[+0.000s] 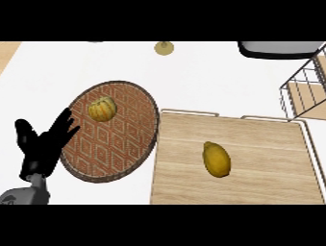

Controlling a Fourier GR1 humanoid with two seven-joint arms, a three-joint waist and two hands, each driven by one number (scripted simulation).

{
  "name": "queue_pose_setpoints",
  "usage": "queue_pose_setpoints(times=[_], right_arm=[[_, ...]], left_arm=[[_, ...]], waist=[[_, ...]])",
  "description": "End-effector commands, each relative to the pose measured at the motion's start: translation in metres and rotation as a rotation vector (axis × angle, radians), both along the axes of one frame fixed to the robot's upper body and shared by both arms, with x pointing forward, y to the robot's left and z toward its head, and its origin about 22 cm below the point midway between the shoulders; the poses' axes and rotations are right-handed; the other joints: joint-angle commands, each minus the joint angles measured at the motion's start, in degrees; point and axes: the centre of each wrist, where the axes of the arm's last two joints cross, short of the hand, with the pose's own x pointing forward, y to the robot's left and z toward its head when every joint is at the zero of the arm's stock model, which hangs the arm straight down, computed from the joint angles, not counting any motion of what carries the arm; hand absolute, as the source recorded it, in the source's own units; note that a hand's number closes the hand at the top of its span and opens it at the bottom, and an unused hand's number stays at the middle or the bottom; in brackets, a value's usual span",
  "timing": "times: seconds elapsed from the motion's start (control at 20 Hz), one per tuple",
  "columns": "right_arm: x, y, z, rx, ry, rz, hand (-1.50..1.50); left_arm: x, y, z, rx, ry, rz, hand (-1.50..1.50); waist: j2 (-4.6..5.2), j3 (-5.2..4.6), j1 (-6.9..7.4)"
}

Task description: Pick the tomato from the tray and place it in the tiered shelf

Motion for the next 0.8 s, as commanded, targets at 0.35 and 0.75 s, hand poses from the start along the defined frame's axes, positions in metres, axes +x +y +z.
queue_pose_setpoints(times=[0.35, 0.75], right_arm=[[-0.094, -0.065, 0.018, 0.183, -0.082, -0.230, -1.50], [-0.136, -0.095, -0.011, 0.184, -0.067, -0.169, -1.50]], left_arm=[[-0.011, -0.006, -0.022, -0.010, 0.054, 0.006, 0.00], [-0.010, -0.001, -0.011, -0.015, 0.056, -0.011, 0.00]], waist=[[0.79, -0.16, -0.04], [0.62, 0.10, -0.62]])
